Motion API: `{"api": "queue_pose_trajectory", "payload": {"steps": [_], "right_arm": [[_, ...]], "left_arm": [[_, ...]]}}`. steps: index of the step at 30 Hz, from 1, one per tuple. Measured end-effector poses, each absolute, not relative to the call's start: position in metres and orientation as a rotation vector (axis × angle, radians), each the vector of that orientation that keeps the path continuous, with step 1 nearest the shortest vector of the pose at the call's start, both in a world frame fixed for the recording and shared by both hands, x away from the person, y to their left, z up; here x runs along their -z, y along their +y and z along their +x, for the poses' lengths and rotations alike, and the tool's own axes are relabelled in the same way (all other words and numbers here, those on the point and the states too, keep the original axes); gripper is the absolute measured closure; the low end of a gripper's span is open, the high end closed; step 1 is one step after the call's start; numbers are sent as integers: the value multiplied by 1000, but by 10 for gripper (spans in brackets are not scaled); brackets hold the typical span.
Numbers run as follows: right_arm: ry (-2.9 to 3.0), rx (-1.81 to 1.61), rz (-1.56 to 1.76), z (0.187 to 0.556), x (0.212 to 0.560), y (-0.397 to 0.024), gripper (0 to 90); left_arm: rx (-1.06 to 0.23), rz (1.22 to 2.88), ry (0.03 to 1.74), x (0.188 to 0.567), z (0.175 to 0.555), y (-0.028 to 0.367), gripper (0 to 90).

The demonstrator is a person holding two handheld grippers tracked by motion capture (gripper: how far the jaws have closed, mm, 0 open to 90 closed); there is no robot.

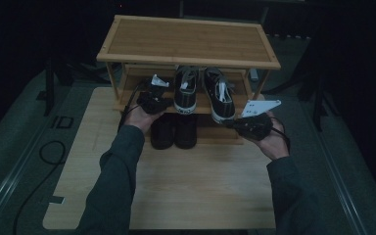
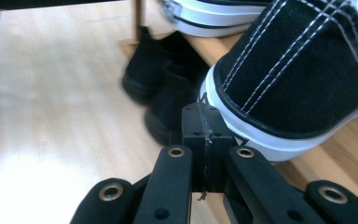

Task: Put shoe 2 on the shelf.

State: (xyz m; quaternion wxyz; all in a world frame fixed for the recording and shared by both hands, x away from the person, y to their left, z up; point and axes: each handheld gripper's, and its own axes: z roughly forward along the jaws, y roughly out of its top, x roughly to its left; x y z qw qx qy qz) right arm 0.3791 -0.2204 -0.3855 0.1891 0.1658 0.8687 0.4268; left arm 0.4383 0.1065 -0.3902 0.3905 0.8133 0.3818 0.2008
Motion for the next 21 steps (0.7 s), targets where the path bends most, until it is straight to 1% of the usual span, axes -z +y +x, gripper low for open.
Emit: {"api": "queue_pose_trajectory", "payload": {"steps": [7, 21], "right_arm": [[2424, -1209, 501, 385, 387, -222, 900], [2381, -1224, 486, 389, 382, -200, 900]], "left_arm": [[-510, 2067, 970, 391, 439, 107, 900], [-515, 2063, 968, 391, 439, 107, 900]]}}
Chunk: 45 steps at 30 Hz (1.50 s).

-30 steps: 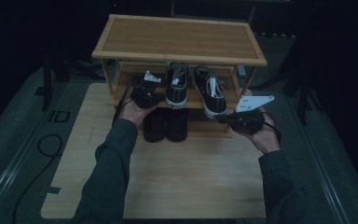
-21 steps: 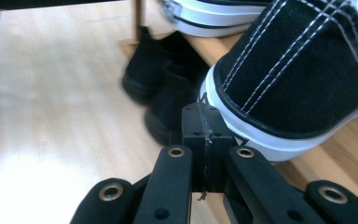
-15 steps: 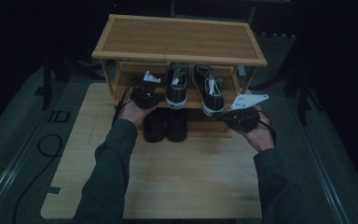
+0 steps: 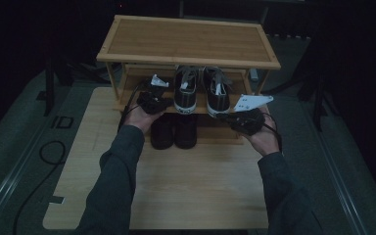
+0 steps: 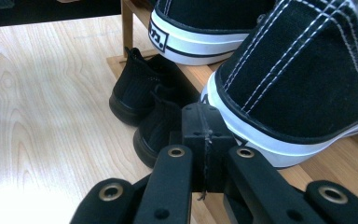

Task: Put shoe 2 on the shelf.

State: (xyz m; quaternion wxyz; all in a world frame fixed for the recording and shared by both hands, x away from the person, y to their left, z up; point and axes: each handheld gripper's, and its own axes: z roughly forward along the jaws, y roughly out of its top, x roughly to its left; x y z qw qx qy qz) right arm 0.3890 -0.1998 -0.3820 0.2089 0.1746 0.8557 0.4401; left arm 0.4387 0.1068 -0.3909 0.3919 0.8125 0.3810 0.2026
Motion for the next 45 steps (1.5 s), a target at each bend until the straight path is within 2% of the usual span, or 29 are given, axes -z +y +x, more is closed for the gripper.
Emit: {"api": "queue_pose_trajectory", "payload": {"steps": [45], "right_arm": [[2404, -1178, 492, 399, 389, -171, 900]], "left_arm": [[-542, 2075, 942, 389, 436, 95, 900]]}}
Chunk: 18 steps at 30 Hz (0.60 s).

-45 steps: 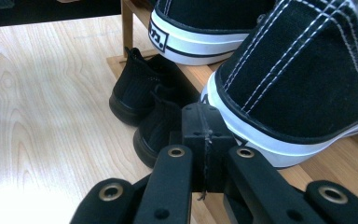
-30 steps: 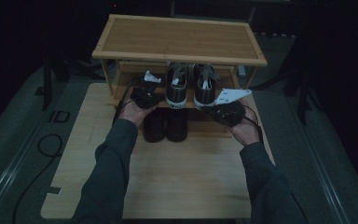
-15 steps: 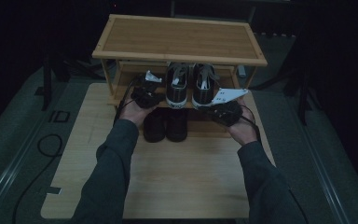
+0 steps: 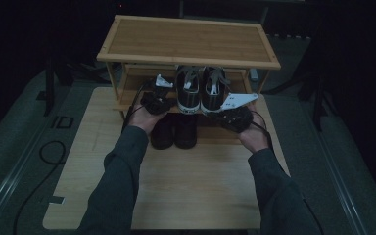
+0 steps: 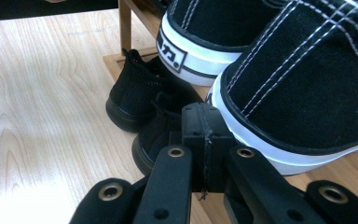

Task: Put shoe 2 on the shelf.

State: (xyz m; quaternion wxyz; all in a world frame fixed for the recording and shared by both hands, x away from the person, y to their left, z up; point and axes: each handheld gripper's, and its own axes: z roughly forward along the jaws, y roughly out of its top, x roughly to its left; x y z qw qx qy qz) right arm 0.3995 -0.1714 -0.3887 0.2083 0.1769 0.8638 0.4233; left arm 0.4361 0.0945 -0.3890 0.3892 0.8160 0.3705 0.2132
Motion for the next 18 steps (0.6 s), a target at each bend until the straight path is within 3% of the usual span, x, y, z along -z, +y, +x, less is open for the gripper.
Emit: {"api": "queue_pose_trajectory", "payload": {"steps": [18], "right_arm": [[2442, -1176, 443, 389, 394, -178, 898]], "left_arm": [[-542, 2062, 942, 387, 436, 102, 879]]}}
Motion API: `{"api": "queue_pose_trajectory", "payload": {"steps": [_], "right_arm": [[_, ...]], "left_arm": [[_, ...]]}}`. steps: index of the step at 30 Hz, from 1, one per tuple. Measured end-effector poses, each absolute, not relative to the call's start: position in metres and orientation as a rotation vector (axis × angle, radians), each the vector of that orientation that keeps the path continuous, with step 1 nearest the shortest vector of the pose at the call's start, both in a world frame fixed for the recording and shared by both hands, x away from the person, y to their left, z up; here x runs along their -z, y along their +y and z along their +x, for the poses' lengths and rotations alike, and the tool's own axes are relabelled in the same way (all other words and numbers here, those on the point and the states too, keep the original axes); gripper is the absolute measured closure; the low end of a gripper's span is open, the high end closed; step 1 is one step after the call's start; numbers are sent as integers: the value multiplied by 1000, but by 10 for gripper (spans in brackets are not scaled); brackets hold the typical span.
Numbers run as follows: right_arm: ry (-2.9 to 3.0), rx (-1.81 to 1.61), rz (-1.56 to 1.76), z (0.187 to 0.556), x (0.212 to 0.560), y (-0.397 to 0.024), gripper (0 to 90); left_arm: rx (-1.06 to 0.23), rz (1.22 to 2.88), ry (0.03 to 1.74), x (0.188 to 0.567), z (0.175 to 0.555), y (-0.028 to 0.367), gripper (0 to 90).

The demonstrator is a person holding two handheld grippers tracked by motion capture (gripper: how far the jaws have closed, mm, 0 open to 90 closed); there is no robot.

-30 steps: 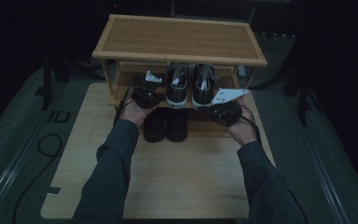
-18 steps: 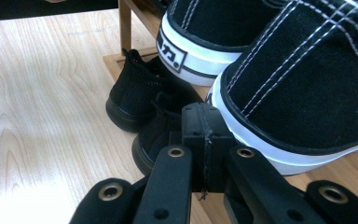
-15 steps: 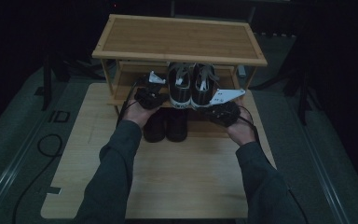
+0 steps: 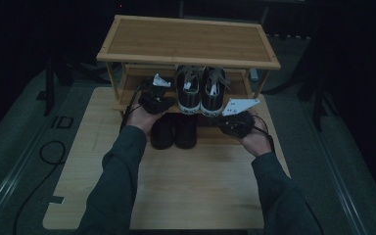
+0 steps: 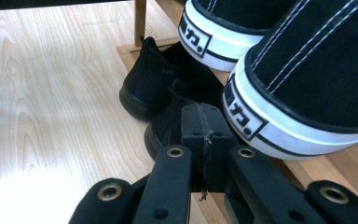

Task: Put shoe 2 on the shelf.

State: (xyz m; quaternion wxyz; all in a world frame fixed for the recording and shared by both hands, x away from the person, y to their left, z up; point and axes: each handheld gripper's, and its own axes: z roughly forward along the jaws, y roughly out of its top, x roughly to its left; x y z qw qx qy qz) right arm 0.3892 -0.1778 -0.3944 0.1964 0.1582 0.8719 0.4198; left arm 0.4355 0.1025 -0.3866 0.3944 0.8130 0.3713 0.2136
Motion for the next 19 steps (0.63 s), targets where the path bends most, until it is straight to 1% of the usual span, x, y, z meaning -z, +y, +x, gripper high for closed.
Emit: {"api": "queue_pose_trajectory", "payload": {"steps": [19], "right_arm": [[2498, -1154, 526, 390, 427, -194, 898]], "left_arm": [[-584, 2060, 954, 382, 433, 120, 857]]}}
